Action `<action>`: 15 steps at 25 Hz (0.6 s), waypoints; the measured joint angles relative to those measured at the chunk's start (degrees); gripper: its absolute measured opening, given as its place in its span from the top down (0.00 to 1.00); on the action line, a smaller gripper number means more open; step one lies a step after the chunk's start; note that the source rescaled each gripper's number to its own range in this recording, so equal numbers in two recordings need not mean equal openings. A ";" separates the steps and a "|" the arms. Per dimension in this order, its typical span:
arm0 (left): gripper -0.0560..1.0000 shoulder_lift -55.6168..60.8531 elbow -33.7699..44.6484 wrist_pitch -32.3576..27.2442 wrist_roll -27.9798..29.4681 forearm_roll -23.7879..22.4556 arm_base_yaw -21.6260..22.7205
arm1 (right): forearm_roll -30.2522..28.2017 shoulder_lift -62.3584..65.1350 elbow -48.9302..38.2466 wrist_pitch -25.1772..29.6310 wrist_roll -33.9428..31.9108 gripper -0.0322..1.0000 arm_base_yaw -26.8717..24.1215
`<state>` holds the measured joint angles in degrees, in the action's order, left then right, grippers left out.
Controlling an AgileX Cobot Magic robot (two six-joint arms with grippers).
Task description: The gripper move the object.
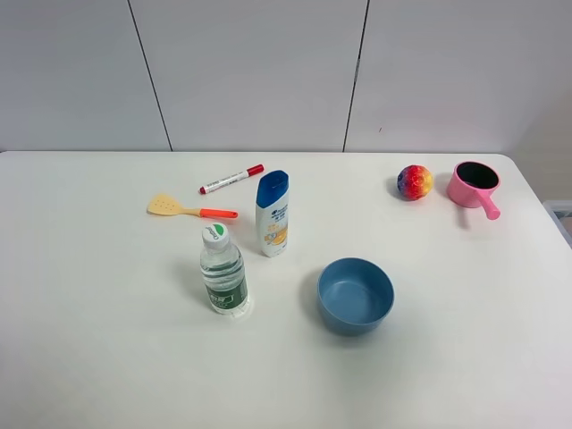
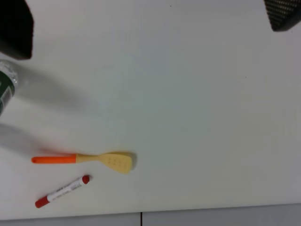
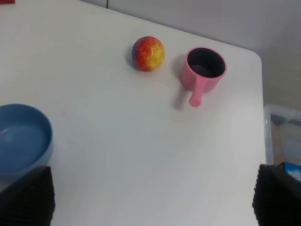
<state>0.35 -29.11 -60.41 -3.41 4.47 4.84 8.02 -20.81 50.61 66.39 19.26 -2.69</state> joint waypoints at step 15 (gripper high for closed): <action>0.00 0.00 0.00 0.00 0.00 0.00 0.00 | -3.97 20.67 -18.20 -9.82 -11.85 0.04 0.57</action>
<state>0.35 -29.11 -60.41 -3.41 4.47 4.84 4.06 -0.14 32.41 56.57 7.40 -2.13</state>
